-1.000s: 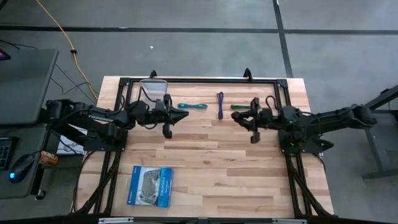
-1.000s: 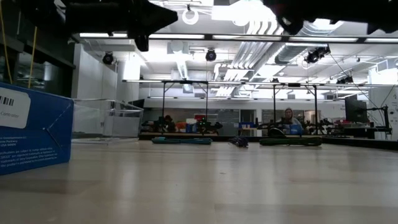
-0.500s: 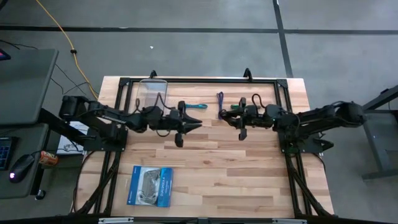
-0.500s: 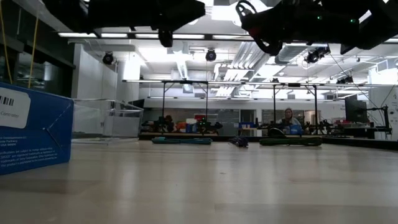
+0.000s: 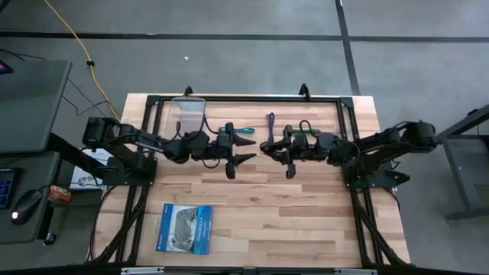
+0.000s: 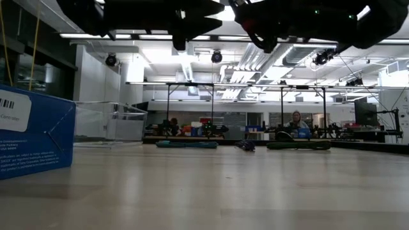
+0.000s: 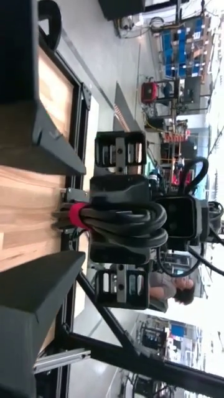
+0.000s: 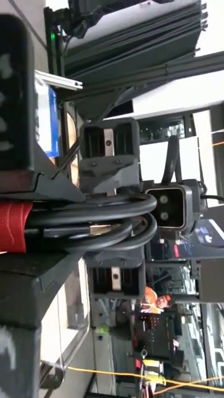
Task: Pick and place USB-C Cables
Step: Put the black USB cable into the transparent bin
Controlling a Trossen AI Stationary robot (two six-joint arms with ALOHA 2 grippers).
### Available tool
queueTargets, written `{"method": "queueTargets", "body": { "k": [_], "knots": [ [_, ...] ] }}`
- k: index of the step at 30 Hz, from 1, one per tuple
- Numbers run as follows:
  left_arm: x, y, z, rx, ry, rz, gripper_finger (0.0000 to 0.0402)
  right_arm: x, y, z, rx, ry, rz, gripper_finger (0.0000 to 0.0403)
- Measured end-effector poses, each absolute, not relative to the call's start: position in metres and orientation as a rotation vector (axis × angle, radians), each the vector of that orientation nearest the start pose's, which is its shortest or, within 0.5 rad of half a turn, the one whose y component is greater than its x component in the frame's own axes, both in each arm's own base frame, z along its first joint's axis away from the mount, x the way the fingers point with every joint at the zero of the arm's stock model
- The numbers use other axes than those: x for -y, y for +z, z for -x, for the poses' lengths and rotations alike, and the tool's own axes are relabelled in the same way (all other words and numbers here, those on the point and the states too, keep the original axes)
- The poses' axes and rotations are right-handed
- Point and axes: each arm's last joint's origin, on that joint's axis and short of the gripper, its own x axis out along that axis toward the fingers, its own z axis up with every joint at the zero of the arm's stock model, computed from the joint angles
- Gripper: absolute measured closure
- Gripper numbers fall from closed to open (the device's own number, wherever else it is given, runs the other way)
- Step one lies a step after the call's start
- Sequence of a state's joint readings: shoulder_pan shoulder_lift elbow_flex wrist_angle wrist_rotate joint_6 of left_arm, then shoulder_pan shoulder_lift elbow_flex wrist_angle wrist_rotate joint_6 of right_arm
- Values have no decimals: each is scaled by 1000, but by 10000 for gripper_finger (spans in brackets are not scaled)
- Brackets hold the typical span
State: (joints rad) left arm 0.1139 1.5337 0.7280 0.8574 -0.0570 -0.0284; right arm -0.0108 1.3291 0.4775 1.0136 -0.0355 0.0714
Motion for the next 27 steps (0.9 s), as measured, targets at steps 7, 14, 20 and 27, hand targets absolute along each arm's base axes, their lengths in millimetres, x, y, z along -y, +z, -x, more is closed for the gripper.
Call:
{"method": "queueTargets", "body": {
  "k": [7, 14, 20, 27],
  "knots": [
    [-28, 238, -318, 57, 161, -42, 164, 0, 230, -270, 134, 46, -70, 334],
    [-26, 239, -318, 63, 218, -79, 164, -8, 228, -271, 131, 78, -70, 334],
    [-22, 240, -319, 80, 167, -56, 163, -7, 228, -271, 129, 52, -70, 334],
    [-16, 242, -319, 96, 152, -43, 163, -7, 228, -273, 129, 52, -75, 334]
  ]
}}
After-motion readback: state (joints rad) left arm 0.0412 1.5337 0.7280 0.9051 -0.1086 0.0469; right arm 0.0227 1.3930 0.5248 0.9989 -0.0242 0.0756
